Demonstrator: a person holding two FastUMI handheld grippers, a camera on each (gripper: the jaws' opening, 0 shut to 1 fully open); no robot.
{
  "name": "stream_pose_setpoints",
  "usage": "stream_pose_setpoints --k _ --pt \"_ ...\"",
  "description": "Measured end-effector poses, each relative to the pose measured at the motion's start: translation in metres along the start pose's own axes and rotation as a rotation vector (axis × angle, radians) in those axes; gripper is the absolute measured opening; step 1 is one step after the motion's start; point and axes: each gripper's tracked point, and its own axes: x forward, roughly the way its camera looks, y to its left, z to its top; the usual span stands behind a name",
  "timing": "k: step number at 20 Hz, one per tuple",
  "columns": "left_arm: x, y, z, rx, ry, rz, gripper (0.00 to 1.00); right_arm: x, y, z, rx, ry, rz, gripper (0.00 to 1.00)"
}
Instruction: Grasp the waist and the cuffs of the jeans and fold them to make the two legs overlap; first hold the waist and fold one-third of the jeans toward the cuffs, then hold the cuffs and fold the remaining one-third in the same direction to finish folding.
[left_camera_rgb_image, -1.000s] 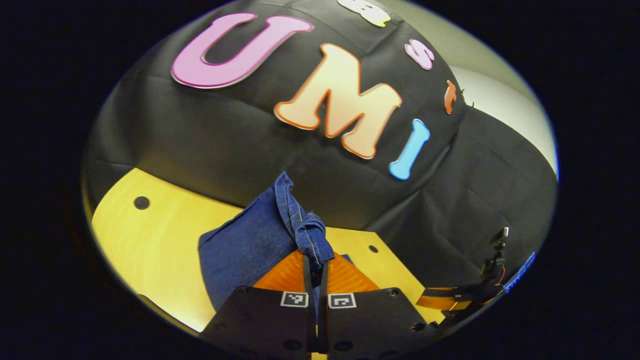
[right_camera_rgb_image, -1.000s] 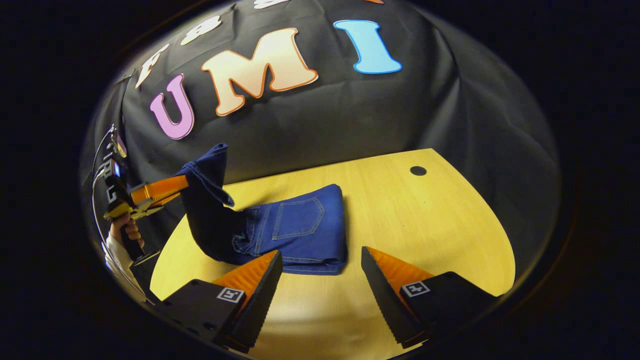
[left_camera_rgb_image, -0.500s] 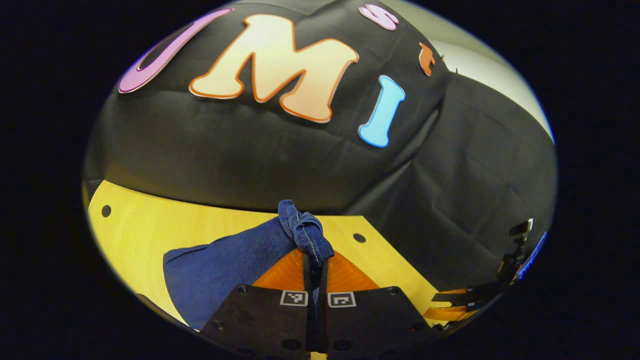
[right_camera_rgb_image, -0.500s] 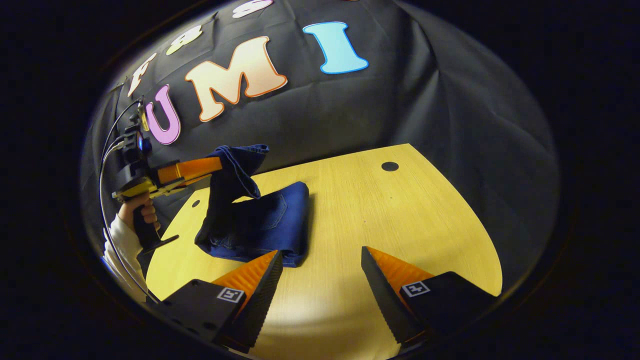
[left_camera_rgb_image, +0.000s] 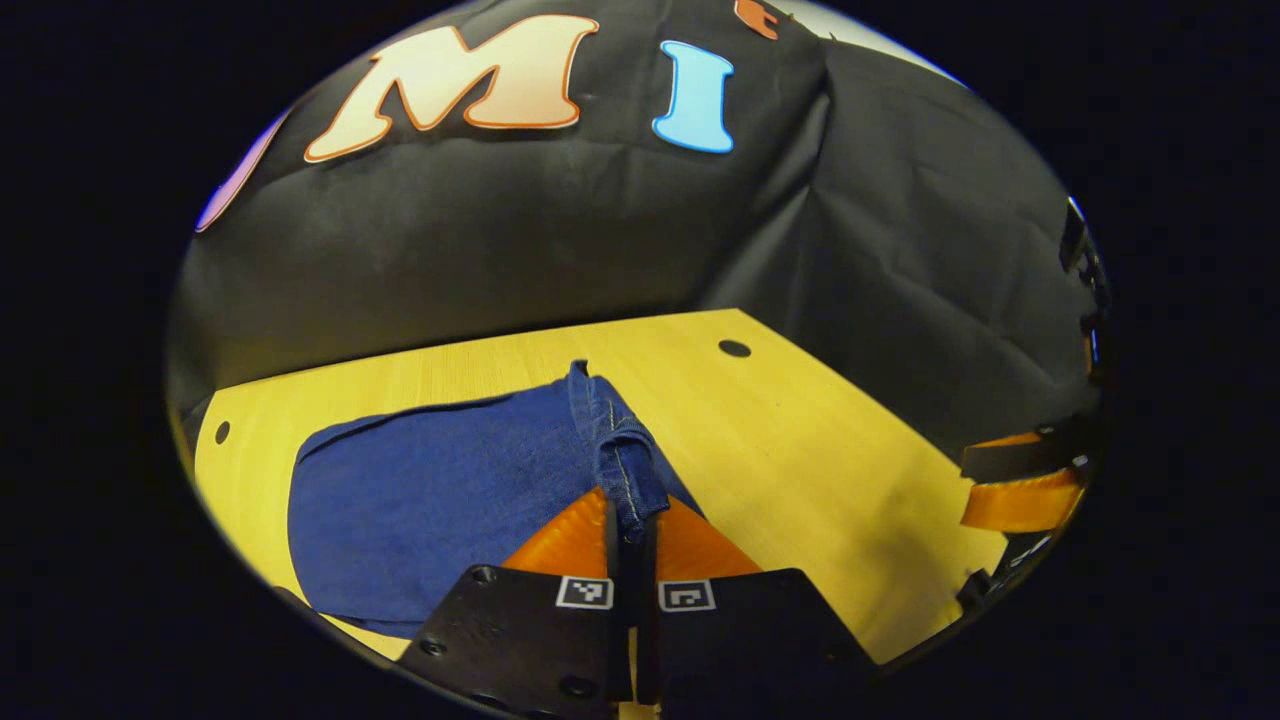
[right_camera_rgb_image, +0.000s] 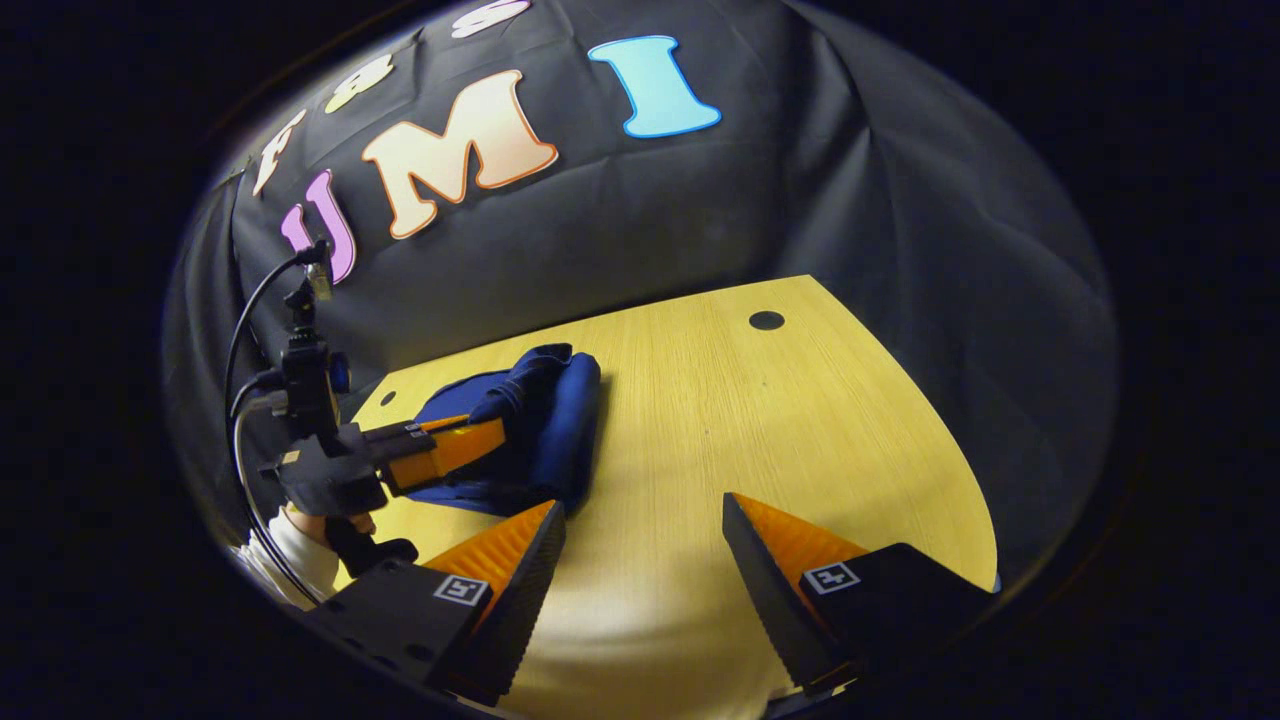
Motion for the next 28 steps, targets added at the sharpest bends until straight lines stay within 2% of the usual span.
stream_pose_setpoints --k 1,2,4,5,6,9,10,12,13,17,20,24,28 --pt "0.002 0.0 -0.005 0.021 -0.002 0.013 0.05 0.0 0.0 0.0 -0.001 0.001 0.005 0.94" --pt "0.001 -0.003 -0.009 0.038 0.006 0.015 0.05 -0.001 0.001 0.0 0.0 -0.001 0.012 0.98" --pt "0.003 -0.015 -0.019 0.05 0.02 -0.015 0.13 0.0 0.001 0.001 0.003 -0.001 0.025 0.98" --pt "0.0 -0.024 -0.021 0.045 0.016 -0.039 0.37 0.001 0.001 0.001 0.002 0.0 0.03 0.98" --pt "-0.005 -0.03 -0.021 0.036 0.009 -0.058 0.37 0.002 0.001 0.0 -0.001 0.001 0.032 0.98" --pt "-0.029 -0.037 -0.012 -0.005 -0.042 -0.072 0.8 0.001 0.009 -0.001 -0.016 -0.001 0.049 0.98" --pt "-0.041 -0.032 -0.007 -0.018 -0.063 -0.052 0.83 -0.001 0.012 0.0 -0.02 -0.011 0.051 0.98" --pt "-0.07 -0.012 0.001 -0.027 -0.097 0.015 0.96 -0.004 0.022 0.001 -0.023 -0.028 0.055 0.98" --pt "-0.082 0.0 0.003 -0.03 -0.106 0.046 0.99 -0.006 0.027 0.002 -0.022 -0.037 0.057 0.98" --pt "-0.144 0.052 0.008 -0.061 -0.127 0.163 0.96 -0.017 0.061 0.01 -0.005 -0.084 0.07 0.98" --pt "-0.187 0.093 0.012 -0.102 -0.174 0.278 0.96 -0.027 0.087 0.015 -0.03 -0.117 0.083 0.98" --pt "-0.226 0.125 0.006 -0.17 -0.215 0.367 0.95 -0.043 0.127 0.025 -0.077 -0.177 0.113 0.98" --pt "-0.248 0.129 -0.011 -0.197 -0.19 0.353 0.95 -0.053 0.163 0.031 -0.069 -0.238 0.143 0.98"
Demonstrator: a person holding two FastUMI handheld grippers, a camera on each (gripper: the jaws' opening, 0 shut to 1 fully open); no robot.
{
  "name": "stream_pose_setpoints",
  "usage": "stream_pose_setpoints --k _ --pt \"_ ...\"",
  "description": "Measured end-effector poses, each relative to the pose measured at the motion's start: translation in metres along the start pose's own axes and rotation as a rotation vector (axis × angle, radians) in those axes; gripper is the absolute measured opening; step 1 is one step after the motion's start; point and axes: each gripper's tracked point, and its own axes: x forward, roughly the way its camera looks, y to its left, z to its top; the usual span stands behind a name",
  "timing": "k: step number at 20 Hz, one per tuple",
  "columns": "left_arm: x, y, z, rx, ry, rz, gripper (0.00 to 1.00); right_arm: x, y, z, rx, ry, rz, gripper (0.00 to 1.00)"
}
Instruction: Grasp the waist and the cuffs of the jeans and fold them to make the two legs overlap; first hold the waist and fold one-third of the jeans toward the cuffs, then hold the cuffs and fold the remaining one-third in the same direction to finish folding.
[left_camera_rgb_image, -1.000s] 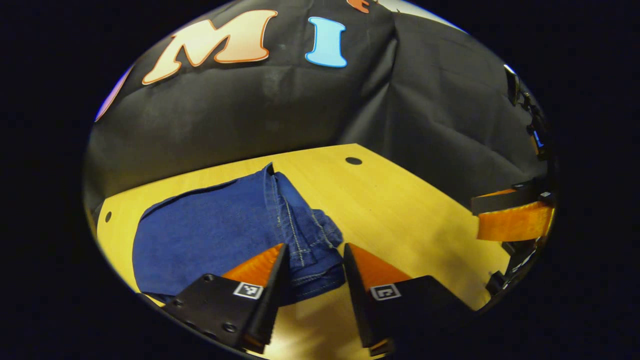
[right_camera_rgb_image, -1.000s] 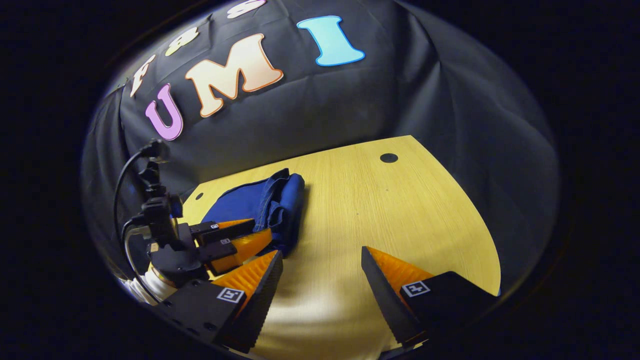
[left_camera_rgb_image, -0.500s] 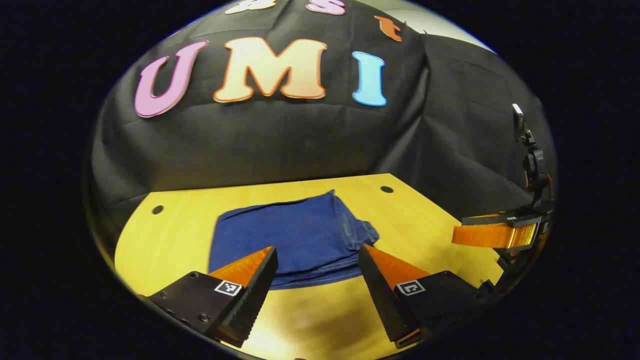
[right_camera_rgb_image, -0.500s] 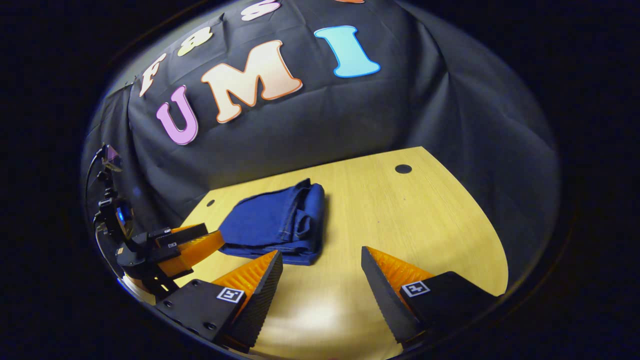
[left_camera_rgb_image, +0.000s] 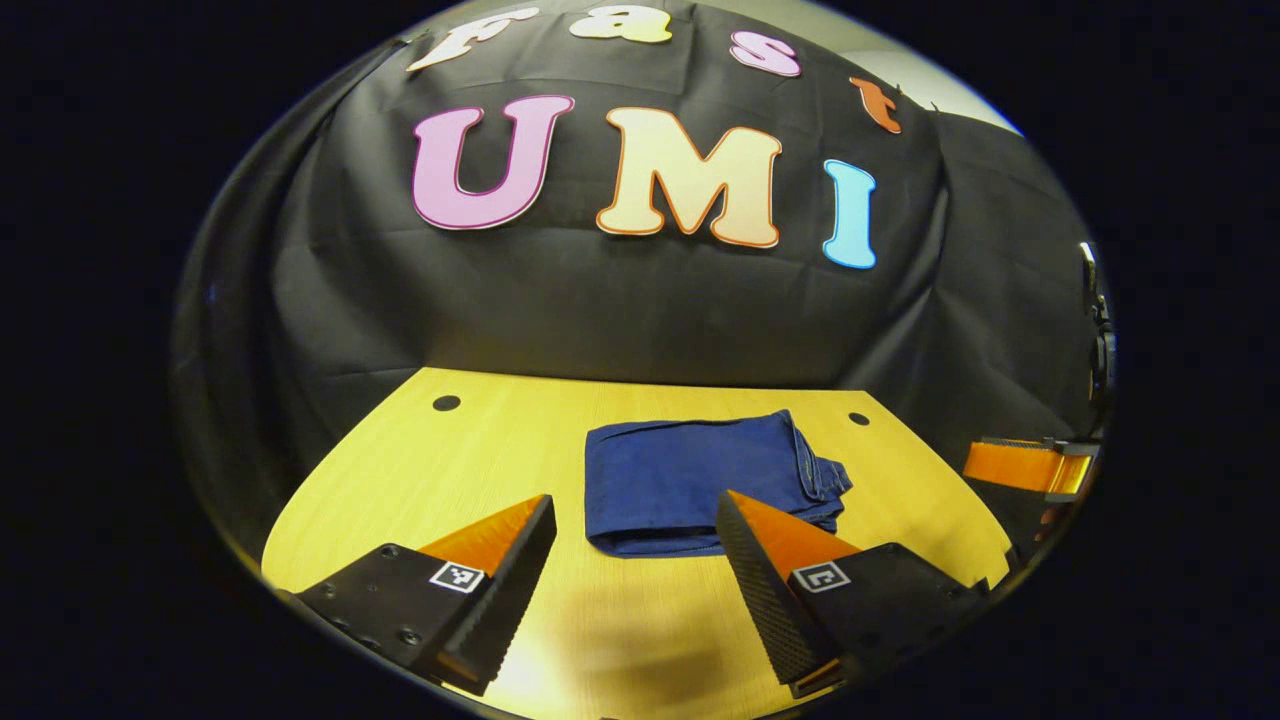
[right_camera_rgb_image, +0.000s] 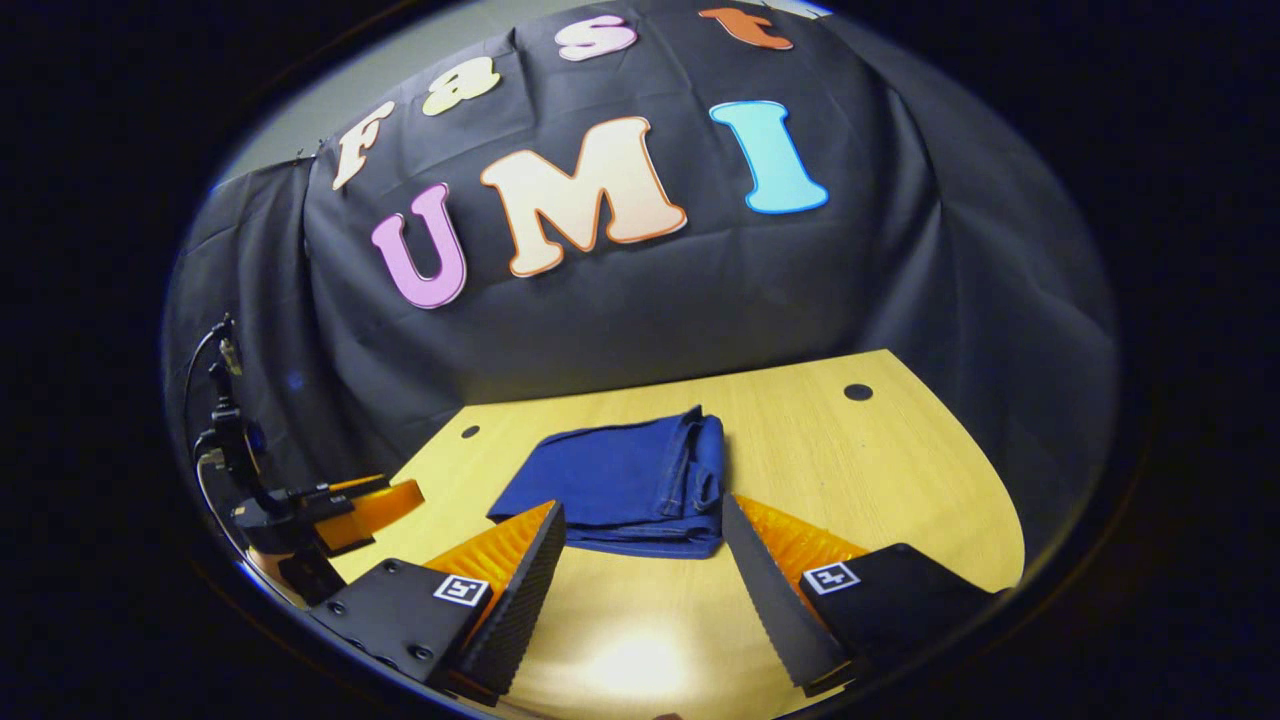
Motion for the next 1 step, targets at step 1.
stream_pose_setpoints --k 1 --pt "-0.0011 0.0043 -0.0022 0.002 0.004 -0.005 0.95 -0.0002 0.0065 -0.0014 -0.002 0.002 0.009 0.98"
